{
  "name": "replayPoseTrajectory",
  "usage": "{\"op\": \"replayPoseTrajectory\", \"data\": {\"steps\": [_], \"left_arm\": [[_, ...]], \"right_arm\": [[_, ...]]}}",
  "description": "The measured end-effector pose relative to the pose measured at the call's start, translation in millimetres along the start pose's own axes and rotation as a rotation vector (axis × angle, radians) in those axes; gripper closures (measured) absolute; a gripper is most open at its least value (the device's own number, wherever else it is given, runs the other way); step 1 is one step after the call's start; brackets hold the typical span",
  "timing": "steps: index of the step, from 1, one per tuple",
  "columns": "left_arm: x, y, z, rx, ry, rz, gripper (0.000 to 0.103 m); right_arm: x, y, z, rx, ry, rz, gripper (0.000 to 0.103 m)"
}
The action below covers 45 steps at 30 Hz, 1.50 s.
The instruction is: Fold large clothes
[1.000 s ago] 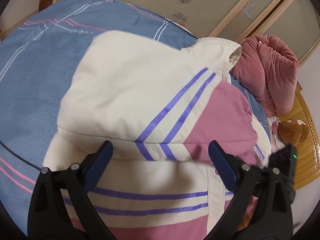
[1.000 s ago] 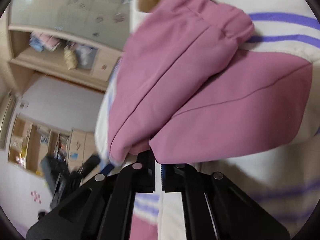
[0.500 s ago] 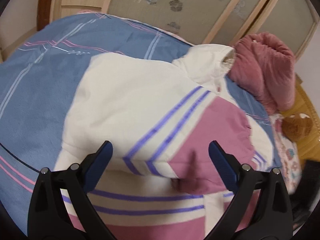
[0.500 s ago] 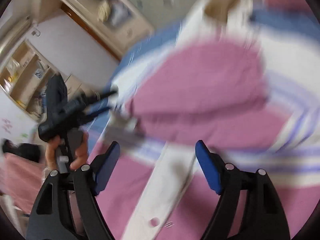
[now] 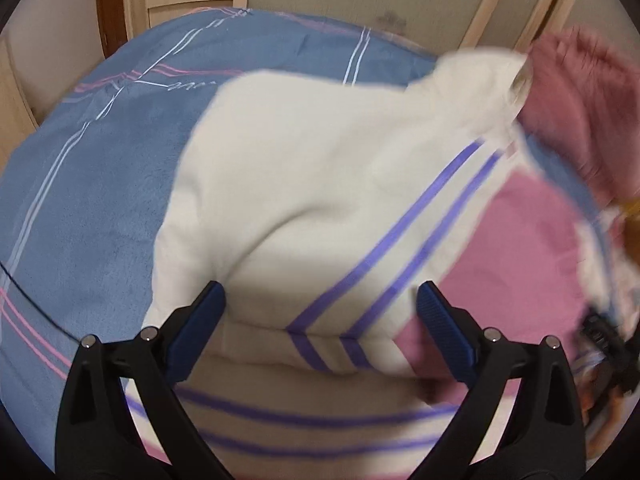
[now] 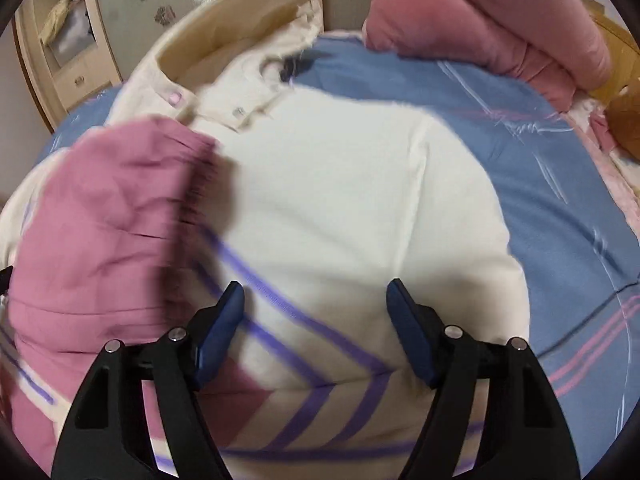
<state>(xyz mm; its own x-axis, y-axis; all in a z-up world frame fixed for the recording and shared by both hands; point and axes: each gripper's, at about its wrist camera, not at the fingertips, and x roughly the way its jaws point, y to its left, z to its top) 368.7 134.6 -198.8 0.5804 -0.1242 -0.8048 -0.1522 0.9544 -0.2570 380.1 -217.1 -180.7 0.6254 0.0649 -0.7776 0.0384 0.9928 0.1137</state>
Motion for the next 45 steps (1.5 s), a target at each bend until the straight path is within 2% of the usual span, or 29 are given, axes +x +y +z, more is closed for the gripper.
{"op": "replayPoseTrajectory", "data": {"steps": [1,4,5,7,11,13,14,15,16,17,19,21,24,26,27,30,35,36,39,40,43,45], "left_arm": [[-10.5,6.1,-1.2,-0.020,-0.025,-0.028,0.005],[-39.4,32.8,-10.3,-0.117,-0.073,-0.029,0.005],[-46.9,45.4,-16.7,-0.161,-0.070,-0.065,0.005],[-51.9,57.9,-26.6,-0.187,-0.055,-0.084,0.005],[-52.1,73.7,-47.8,-0.193,-0.019,-0.060,0.005],[-46.0,81.0,-58.6,-0.203,0.012,-0.044,0.005],[-44.8,82.2,-63.0,-0.204,0.022,-0.044,0.005],[-39.7,85.1,-66.1,-0.208,0.037,-0.047,0.005],[-34.6,87.9,-67.8,-0.214,0.050,-0.046,0.005],[-31.4,89.2,-70.1,-0.220,0.060,-0.042,0.005],[-25.7,89.6,-72.4,-0.219,0.066,-0.036,0.005],[-25.5,87.0,-74.7,-0.199,0.057,-0.024,0.005],[-21.6,81.2,-77.6,-0.156,0.057,-0.006,0.002],[-17.7,79.9,-78.5,-0.137,0.060,-0.003,0.002],[-16.5,79.2,-78.5,-0.131,0.059,0.000,0.002],[-14.5,77.1,-78.1,-0.111,0.046,0.011,0.002],[-16.1,69.1,-79.4,-0.075,0.007,0.051,0.002],[-18.4,68.9,-78.1,-0.091,-0.001,0.041,0.002],[-30.4,78.1,-76.5,-0.181,-0.034,-0.073,0.002],[-32.8,78.9,-75.3,-0.203,-0.040,-0.087,0.002],[-45.2,70.6,-71.6,-0.215,-0.064,-0.117,0.002],[-59.1,63.8,-72.8,-0.182,-0.102,-0.128,0.002]], "right_arm": [[-12.8,4.7,0.2,-0.006,-0.040,0.026,0.029],[-41.9,33.6,12.1,-0.055,-0.111,0.057,0.029],[-48.6,44.0,15.3,-0.073,-0.117,0.033,0.029],[-55.8,59.3,25.0,-0.093,-0.140,-0.046,0.029],[-65.0,67.3,24.4,-0.047,-0.198,-0.209,0.025],[-64.3,56.0,21.4,0.007,-0.223,-0.283,0.024],[-65.2,48.0,18.3,0.058,-0.234,-0.259,0.024],[-65.5,43.6,14.7,0.092,-0.233,-0.197,0.024],[-63.7,38.1,12.3,0.130,-0.215,-0.059,0.024],[-61.4,39.0,11.3,0.137,-0.192,0.033,0.024],[-57.9,55.3,12.0,0.070,-0.172,0.128,0.024],[-49.5,71.7,14.6,-0.002,-0.152,0.267,0.024],[-15.4,80.5,21.2,0.018,-0.029,0.289,0.024],[23.9,72.5,22.9,0.069,0.073,0.241,0.029],[33.2,69.5,22.3,0.081,0.089,0.223,0.031],[35.0,69.0,23.1,0.062,0.058,0.192,0.032],[-1.5,63.3,17.4,0.060,-0.008,0.252,0.027],[-12.0,58.3,17.1,0.057,-0.022,0.263,0.027],[-32.2,43.9,21.1,0.078,-0.049,0.300,0.026],[-39.1,38.3,25.0,0.089,-0.059,0.315,0.024],[-49.4,30.3,37.9,0.114,-0.065,0.311,0.021],[-51.8,31.3,40.3,0.128,-0.055,0.357,0.021]]}}
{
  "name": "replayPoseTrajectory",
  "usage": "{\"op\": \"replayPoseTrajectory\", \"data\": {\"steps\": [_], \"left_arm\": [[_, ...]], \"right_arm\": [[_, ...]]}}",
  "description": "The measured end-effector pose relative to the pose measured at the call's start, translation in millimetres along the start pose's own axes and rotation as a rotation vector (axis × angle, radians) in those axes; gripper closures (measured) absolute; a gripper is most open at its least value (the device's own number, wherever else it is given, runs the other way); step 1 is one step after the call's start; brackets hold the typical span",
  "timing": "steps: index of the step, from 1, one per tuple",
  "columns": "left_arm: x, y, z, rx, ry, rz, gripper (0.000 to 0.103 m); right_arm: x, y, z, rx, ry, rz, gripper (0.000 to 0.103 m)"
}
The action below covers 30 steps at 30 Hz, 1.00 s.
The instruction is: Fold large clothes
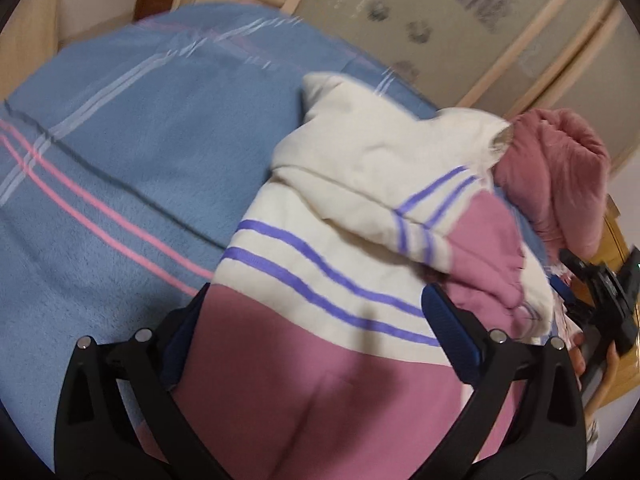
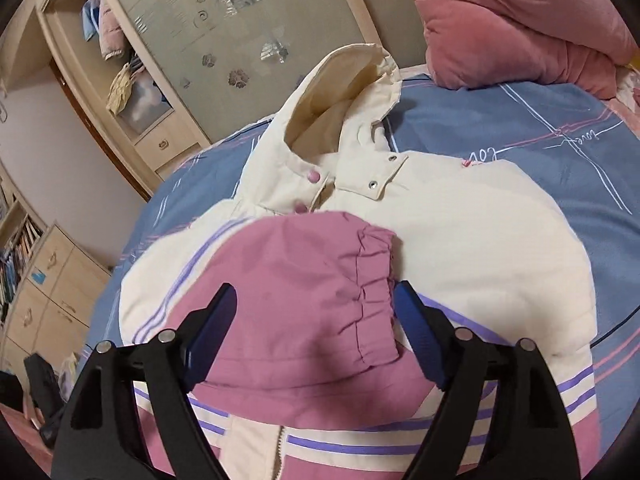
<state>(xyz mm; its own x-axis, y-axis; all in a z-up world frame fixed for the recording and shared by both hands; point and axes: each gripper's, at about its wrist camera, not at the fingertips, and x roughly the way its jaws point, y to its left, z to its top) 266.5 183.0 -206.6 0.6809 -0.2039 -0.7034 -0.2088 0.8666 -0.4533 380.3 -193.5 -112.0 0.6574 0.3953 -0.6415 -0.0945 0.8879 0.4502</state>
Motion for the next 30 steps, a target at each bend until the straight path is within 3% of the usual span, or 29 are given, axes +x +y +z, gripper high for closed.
{"op": "replayPoseTrajectory", "data": {"steps": [4,8,10,12,15,18,20,25,28,30], "left_arm": [[-9.8,-15.5,-3.5,0.077,-0.042,0.067,0.002],[16.8,-14.6,-12.5,0.131,0.043,0.232,0.002],[24.8,-4.8,-18.6,0.104,0.096,0.261,0.002],[10.8,2.2,-25.9,0.078,0.082,0.234,0.002],[-32.9,7.0,-36.8,0.059,0.009,0.168,0.002],[-74.2,17.2,-57.6,0.030,-0.064,0.123,0.002],[-90.5,23.2,-76.0,0.013,-0.070,0.107,0.002],[-106.3,19.7,-100.6,0.048,-0.054,0.029,0.002],[-109.1,18.3,-105.8,0.057,-0.043,-0.038,0.002],[-101.9,21.1,-109.6,0.049,0.004,-0.090,0.002]], "right_arm": [[14.7,21.9,-16.4,-0.043,0.073,0.094,0.021],[49.7,31.3,-40.9,-0.118,0.202,-0.038,0.021],[57.9,21.6,-46.5,-0.073,0.250,-0.039,0.023],[44.0,22.8,-49.4,-0.059,0.219,-0.023,0.023],[12.5,50.2,-60.7,-0.153,0.170,0.025,0.023],[-0.8,88.3,-72.5,-0.224,0.186,0.170,0.023],[5.5,125.4,-78.7,-0.244,0.251,0.319,0.021],[71.2,213.8,-90.9,-0.256,0.419,0.466,0.020],[129.9,241.3,-102.6,-0.182,0.555,0.454,0.020],[159.8,249.1,-104.7,-0.153,0.533,0.396,0.020]]}}
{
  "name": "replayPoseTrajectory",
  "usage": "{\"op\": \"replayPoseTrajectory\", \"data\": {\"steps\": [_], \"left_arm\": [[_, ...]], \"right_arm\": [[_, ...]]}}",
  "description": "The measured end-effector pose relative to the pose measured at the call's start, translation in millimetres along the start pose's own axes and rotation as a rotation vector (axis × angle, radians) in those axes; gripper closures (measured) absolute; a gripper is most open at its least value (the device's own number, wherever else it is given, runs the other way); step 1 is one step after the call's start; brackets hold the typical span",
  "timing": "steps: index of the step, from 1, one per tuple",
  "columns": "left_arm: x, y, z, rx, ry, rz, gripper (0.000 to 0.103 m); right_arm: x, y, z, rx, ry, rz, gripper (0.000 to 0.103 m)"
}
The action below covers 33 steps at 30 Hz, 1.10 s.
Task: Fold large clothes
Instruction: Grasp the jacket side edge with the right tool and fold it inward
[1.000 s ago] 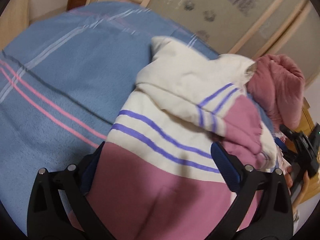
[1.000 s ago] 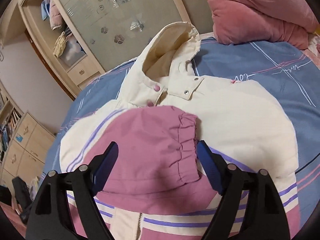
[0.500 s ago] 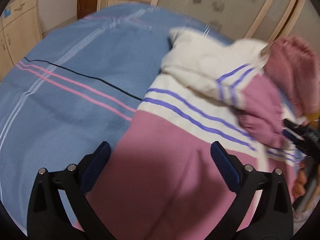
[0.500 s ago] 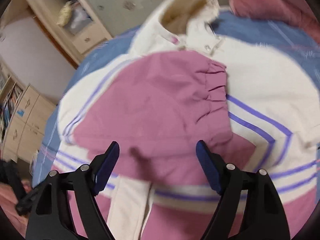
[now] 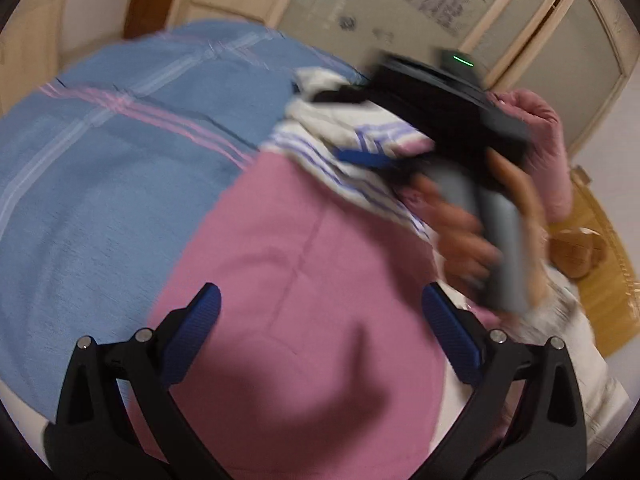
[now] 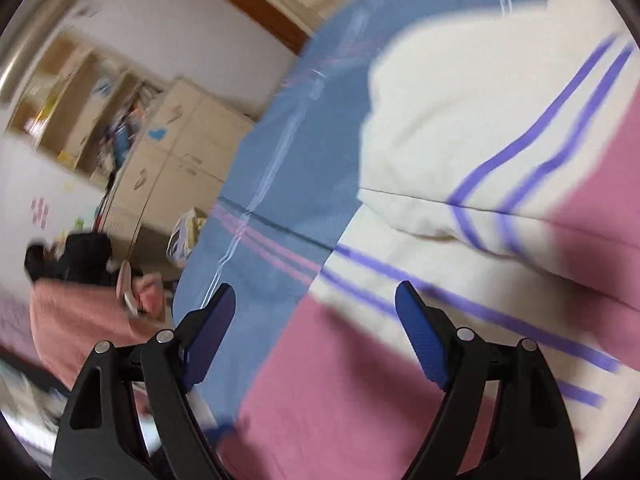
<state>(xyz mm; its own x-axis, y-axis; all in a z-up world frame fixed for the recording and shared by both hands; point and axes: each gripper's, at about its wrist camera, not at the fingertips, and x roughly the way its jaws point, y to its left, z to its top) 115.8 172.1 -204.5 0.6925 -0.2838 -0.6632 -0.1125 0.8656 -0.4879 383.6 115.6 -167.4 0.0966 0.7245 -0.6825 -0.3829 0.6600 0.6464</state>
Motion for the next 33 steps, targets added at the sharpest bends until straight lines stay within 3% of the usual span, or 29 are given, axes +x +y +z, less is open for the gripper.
{"op": "replayPoseTrajectory", "data": {"steps": [2,4,8,12,14,19,23,25,28,33], "left_arm": [[10.9,6.8,-6.4,-0.016,0.048,-0.035,0.002],[18.4,13.5,-12.9,-0.022,0.075,-0.050,0.002],[22.3,19.2,-17.3,-0.019,0.084,-0.081,0.002],[23.6,18.3,-20.6,-0.008,0.091,-0.080,0.002],[23.2,18.3,-22.0,-0.002,0.089,-0.080,0.002],[22.7,18.7,-24.2,-0.008,0.086,-0.083,0.002],[24.4,15.8,-24.6,-0.007,0.085,-0.069,0.002],[24.9,13.8,-25.5,0.003,0.083,-0.054,0.002],[19.3,8.4,-21.9,0.003,0.061,-0.038,0.002],[6.8,11.4,-0.8,-0.023,0.012,-0.029,0.002]], "right_arm": [[8.0,-3.5,12.3,-0.003,-0.088,-0.035,0.020],[16.0,-6.9,23.8,0.022,-0.130,-0.012,0.020],[34.6,-6.1,43.8,0.099,-0.108,0.198,0.018],[28.4,0.2,59.7,0.125,-0.164,0.380,0.017],[28.8,-3.7,61.3,0.150,-0.157,0.406,0.016],[31.1,-7.7,39.1,0.131,0.007,0.245,0.016],[11.6,-6.5,17.9,0.084,0.072,0.244,0.016],[-17.0,-1.3,15.3,0.016,0.004,0.232,0.016],[-63.0,-1.7,24.2,-0.066,-0.174,0.106,0.016],[-72.6,-46.2,49.8,0.026,-0.239,-0.034,0.016]]}}
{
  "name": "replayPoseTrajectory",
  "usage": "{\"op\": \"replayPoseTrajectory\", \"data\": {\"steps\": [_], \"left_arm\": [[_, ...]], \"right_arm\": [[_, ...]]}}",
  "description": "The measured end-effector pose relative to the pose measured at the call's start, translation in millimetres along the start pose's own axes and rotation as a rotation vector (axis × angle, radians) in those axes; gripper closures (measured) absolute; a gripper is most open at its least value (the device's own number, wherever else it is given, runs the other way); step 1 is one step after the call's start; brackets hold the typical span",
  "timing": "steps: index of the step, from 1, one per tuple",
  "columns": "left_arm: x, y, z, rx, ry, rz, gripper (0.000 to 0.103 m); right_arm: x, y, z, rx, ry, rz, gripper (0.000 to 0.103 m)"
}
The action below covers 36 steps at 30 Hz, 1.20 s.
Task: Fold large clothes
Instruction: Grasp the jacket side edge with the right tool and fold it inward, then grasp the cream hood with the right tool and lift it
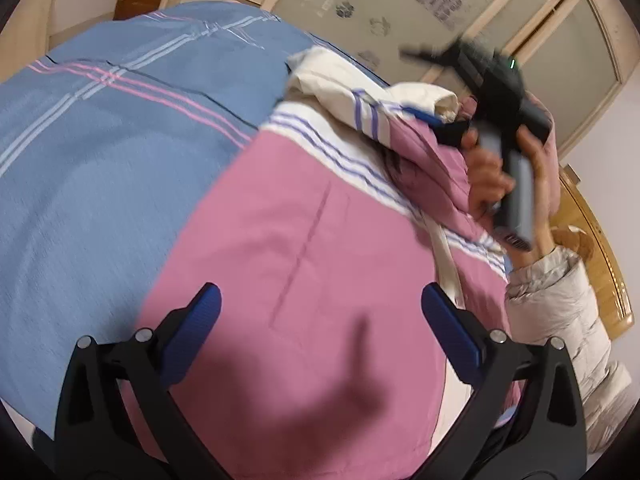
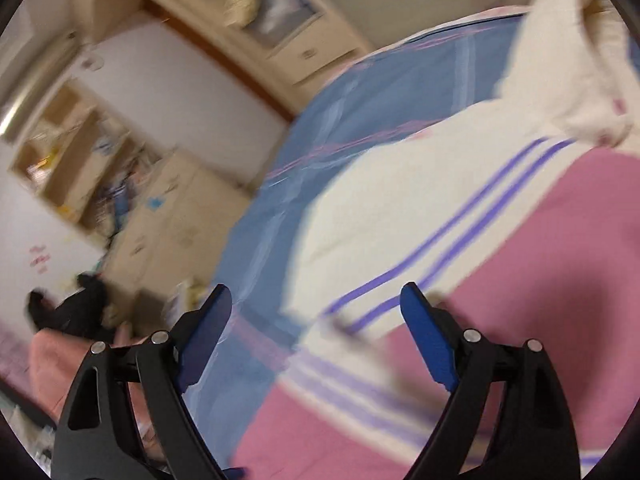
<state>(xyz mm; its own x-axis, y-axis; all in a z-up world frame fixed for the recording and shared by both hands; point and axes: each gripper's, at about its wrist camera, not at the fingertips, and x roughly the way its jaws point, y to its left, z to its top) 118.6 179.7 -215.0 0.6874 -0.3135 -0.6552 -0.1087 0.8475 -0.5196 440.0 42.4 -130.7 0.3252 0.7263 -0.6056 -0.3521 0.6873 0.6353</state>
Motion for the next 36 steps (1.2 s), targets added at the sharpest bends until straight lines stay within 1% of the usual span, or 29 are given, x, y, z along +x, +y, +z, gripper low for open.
{"op": "replayPoseTrajectory", "data": {"steps": [1,3,4,5,6,7,10,11,12,13,15,16,18,19,20,21,22,23,26,27,30,33,34,35,36], "left_arm": [[-1.0,0.9,3.3,-0.006,-0.003,0.000,0.002],[-5.2,3.8,11.9,-0.017,-0.013,-0.008,0.002],[-6.4,4.4,13.6,-0.021,-0.017,-0.007,0.002],[-7.4,5.0,15.4,-0.024,-0.019,-0.005,0.002],[-8.7,6.6,17.5,-0.027,-0.023,-0.005,0.002],[-10.0,7.4,18.4,-0.029,-0.026,-0.006,0.002],[-11.7,12.3,22.0,-0.045,-0.037,-0.010,0.002],[-10.7,12.6,24.7,-0.051,-0.040,-0.016,0.002],[-9.6,12.5,27.2,-0.055,-0.043,-0.024,0.002],[-8.8,12.5,29.6,-0.055,-0.045,-0.028,0.002],[-8.9,11.5,31.1,-0.051,-0.052,-0.028,0.002],[-9.0,11.9,30.9,-0.048,-0.056,-0.027,0.002],[-8.6,14.4,30.5,-0.051,-0.058,-0.024,0.002],[-7.1,16.6,30.1,-0.058,-0.055,-0.021,0.002],[-4.6,18.8,30.4,-0.066,-0.050,-0.022,0.002],[-2.9,20.1,31.3,-0.071,-0.046,-0.022,0.002],[-0.6,21.2,32.1,-0.075,-0.040,-0.024,0.002],[1.1,21.4,32.5,-0.076,-0.036,-0.025,0.002],[2.5,17.7,32.8,-0.067,-0.034,-0.025,0.002],[2.1,15.6,32.4,-0.062,-0.035,-0.025,0.002],[1.7,10.8,31.9,-0.051,-0.036,-0.019,0.002],[0.4,4.9,32.2,-0.042,-0.038,-0.018,0.002],[0.5,2.5,33.3,-0.041,-0.037,-0.020,0.002],[1.2,-2.3,36.3,-0.035,-0.035,-0.022,0.002],[2.3,-6.8,39.1,-0.027,-0.033,-0.022,0.002]], "right_arm": [[11.3,-15.4,0.9,0.028,0.039,-0.027,0.016],[39.1,-38.7,-5.5,0.039,0.162,-0.069,0.017],[54.1,-35.3,-11.5,-0.025,0.219,-0.132,0.017],[53.7,-23.5,-12.0,-0.088,0.222,-0.182,0.017],[52.2,-14.2,-13.7,-0.121,0.219,-0.207,0.017],[46.6,3.6,-13.5,-0.162,0.206,-0.187,0.016],[32.0,49.0,-4.5,-0.207,0.136,0.066,0.017],[34.6,60.5,2.1,-0.206,0.123,0.116,0.017],[39.9,65.5,6.7,-0.202,0.126,0.140,0.017],[54.1,70.5,15.4,-0.192,0.142,0.151,0.017],[80.7,64.4,25.6,-0.153,0.159,0.111,0.017],[103.9,58.0,30.1,-0.107,0.179,0.101,0.017],[138.5,39.9,28.8,-0.011,0.243,0.112,0.016],[157.5,31.3,22.7,0.030,0.280,0.109,0.016],[170.0,30.9,15.5,0.006,0.296,0.080,0.016],[165.8,28.4,9.3,-0.042,0.289,0.060,0.016],[160.8,36.1,7.0,-0.097,0.283,0.050,0.015],[153.6,41.8,6.9,-0.123,0.277,0.060,0.015],[112.3,41.1,9.0,-0.098,0.234,0.157,0.016],[96.4,38.9,11.8,-0.100,0.212,0.172,0.016],[33.7,15.7,14.4,-0.125,0.082,0.119,0.016],[-19.1,-22.7,22.8,-0.073,-0.034,0.083,0.016],[-36.3,-44.0,22.6,-0.033,-0.072,0.044,0.016],[-44.9,-67.6,22.4,0.021,-0.080,-0.048,0.015],[-43.7,-90.9,21.7,0.071,-0.040,-0.173,0.015]]}}
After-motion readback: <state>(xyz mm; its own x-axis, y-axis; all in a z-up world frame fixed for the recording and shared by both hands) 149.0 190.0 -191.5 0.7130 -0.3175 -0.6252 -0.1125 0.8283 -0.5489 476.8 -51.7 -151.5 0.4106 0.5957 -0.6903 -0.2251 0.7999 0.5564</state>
